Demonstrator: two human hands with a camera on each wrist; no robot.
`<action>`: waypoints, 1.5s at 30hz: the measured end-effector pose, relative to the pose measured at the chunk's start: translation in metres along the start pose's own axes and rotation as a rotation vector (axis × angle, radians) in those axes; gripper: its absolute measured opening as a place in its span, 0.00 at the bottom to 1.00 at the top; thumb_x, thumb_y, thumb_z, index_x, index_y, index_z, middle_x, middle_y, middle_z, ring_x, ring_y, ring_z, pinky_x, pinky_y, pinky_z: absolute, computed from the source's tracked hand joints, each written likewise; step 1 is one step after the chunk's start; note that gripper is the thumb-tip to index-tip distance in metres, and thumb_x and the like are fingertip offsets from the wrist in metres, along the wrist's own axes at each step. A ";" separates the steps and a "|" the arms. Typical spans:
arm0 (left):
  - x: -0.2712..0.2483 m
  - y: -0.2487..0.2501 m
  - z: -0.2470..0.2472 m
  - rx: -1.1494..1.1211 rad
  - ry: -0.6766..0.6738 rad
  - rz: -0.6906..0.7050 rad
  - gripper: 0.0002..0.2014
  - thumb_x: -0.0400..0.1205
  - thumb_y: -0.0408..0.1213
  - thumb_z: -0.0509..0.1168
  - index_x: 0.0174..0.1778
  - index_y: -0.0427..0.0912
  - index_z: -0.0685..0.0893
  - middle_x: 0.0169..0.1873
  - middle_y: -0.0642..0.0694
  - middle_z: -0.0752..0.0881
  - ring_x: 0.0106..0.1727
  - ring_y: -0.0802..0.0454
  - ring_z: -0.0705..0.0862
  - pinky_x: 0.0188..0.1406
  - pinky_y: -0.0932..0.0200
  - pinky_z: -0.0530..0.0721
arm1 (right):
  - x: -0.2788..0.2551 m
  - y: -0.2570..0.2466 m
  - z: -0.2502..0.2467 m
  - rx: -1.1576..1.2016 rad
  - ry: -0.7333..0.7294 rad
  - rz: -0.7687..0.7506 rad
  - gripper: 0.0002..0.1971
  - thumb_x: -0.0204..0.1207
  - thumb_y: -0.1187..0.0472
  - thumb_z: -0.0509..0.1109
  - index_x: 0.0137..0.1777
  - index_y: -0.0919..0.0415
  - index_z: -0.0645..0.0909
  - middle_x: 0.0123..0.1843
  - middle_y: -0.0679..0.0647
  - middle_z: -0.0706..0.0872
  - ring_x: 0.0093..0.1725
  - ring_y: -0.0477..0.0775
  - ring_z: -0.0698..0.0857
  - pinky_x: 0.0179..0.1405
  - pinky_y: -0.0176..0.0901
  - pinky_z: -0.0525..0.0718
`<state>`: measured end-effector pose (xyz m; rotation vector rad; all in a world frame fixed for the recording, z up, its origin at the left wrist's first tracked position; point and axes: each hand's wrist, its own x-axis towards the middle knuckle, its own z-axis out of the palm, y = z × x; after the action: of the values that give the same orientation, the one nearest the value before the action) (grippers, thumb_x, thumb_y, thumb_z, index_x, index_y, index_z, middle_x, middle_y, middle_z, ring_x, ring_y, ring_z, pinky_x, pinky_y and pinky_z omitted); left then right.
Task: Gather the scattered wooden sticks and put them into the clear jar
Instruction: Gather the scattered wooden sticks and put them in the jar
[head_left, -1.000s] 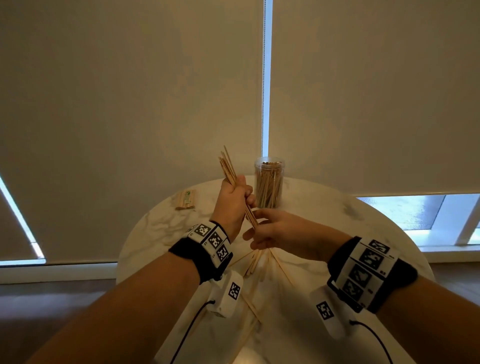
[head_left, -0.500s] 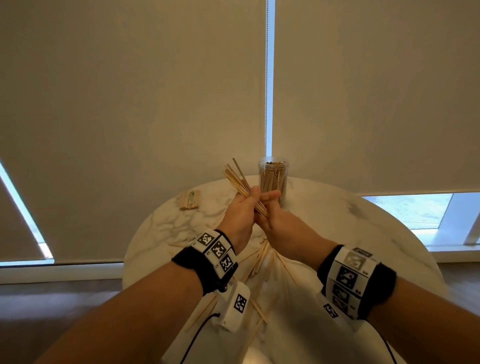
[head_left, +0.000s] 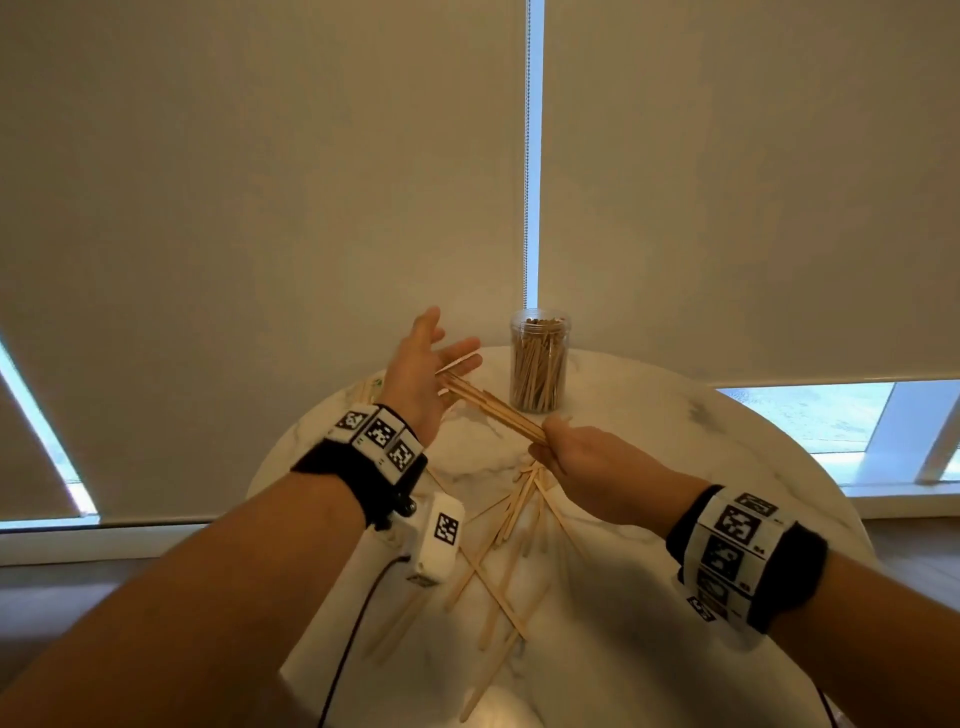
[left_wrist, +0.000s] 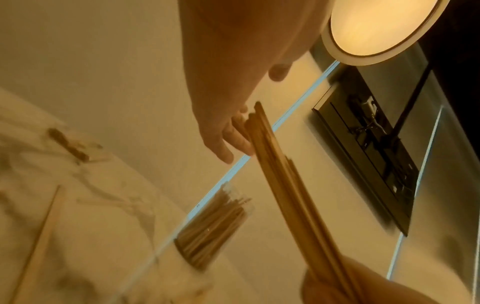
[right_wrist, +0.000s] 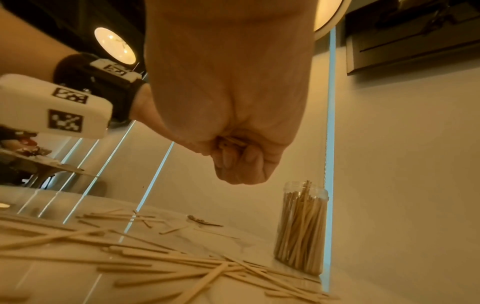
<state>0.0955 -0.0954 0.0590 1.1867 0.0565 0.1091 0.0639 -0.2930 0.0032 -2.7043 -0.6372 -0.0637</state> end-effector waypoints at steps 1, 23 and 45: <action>0.001 0.003 -0.001 0.061 -0.032 -0.028 0.22 0.85 0.56 0.62 0.67 0.44 0.75 0.53 0.41 0.92 0.58 0.41 0.90 0.59 0.42 0.85 | 0.000 0.001 0.000 -0.031 -0.007 -0.001 0.14 0.89 0.45 0.52 0.51 0.54 0.70 0.39 0.51 0.80 0.36 0.52 0.79 0.39 0.52 0.80; -0.011 -0.047 0.000 1.014 -0.280 -0.059 0.30 0.78 0.65 0.66 0.32 0.38 0.85 0.19 0.46 0.80 0.18 0.52 0.70 0.17 0.65 0.68 | 0.019 -0.014 0.006 -0.260 0.060 0.008 0.23 0.76 0.38 0.68 0.63 0.52 0.80 0.47 0.50 0.88 0.43 0.51 0.86 0.44 0.49 0.87; 0.018 -0.042 0.000 0.382 -0.042 -0.223 0.25 0.87 0.56 0.59 0.51 0.35 0.87 0.29 0.44 0.89 0.22 0.56 0.80 0.16 0.67 0.74 | 0.037 -0.006 -0.051 -0.168 0.259 0.008 0.29 0.83 0.33 0.55 0.31 0.52 0.81 0.26 0.50 0.81 0.25 0.48 0.78 0.26 0.40 0.73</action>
<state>0.1155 -0.1089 0.0206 1.5545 0.1780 -0.1296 0.0959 -0.2903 0.0578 -2.7899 -0.5648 -0.4764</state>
